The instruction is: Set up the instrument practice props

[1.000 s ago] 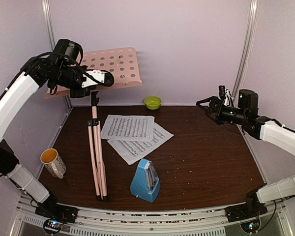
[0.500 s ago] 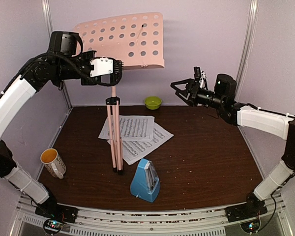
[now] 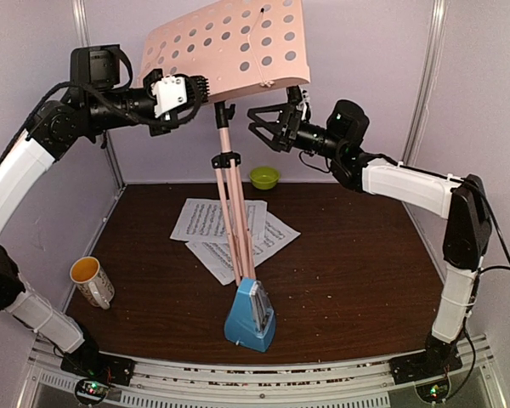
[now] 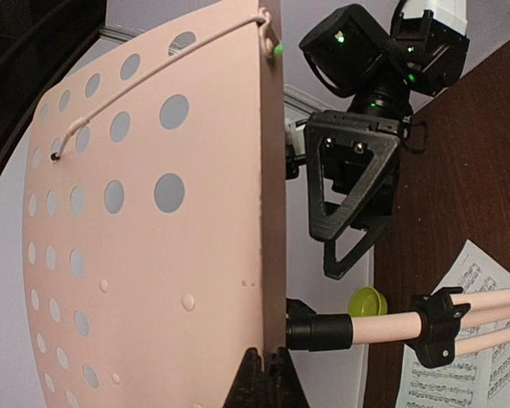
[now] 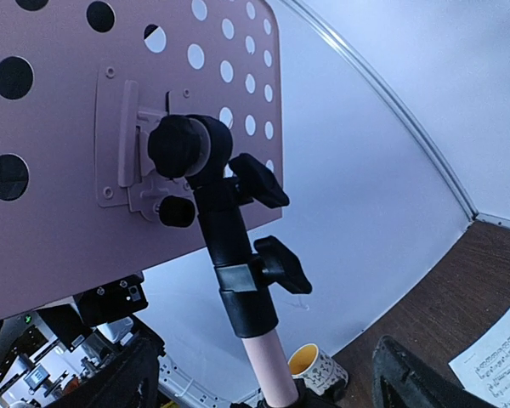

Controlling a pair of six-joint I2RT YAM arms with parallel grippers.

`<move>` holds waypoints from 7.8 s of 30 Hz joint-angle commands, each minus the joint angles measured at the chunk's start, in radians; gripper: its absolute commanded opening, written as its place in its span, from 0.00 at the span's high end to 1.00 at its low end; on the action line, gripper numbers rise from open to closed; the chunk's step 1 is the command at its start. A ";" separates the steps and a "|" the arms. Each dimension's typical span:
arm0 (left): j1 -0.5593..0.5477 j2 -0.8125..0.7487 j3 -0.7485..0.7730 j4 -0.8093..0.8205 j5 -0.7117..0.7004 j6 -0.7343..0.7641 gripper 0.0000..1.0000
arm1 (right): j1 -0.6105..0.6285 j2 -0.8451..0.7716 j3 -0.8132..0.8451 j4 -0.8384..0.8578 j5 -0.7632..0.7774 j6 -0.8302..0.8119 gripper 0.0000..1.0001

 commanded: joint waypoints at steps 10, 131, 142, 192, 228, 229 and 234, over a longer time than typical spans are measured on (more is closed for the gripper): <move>-0.038 -0.055 0.020 0.652 0.177 -0.157 1.00 | 0.017 -0.021 0.050 0.062 -0.123 -0.017 0.13; -0.346 0.552 -0.051 0.402 -0.621 -1.069 0.43 | 0.291 -0.450 -0.027 -0.226 1.911 -0.784 1.00; -0.321 0.622 0.045 0.433 -0.679 -1.109 0.40 | 0.313 -0.445 0.007 -0.322 1.960 -0.663 1.00; -0.278 0.515 -0.356 0.706 -0.548 -0.329 1.00 | 0.259 -0.534 0.050 -0.402 1.696 -0.826 1.00; -0.305 0.607 -0.561 0.851 -0.615 -0.245 1.00 | 0.109 -0.451 0.253 -0.623 1.124 -0.964 1.00; -0.305 0.607 -0.570 0.854 -0.618 -0.245 1.00 | 0.108 -0.454 0.248 -0.620 1.129 -0.967 1.00; -0.306 0.605 -0.566 0.868 -0.641 -0.309 1.00 | 0.105 -0.474 0.189 -0.590 1.106 -0.935 1.00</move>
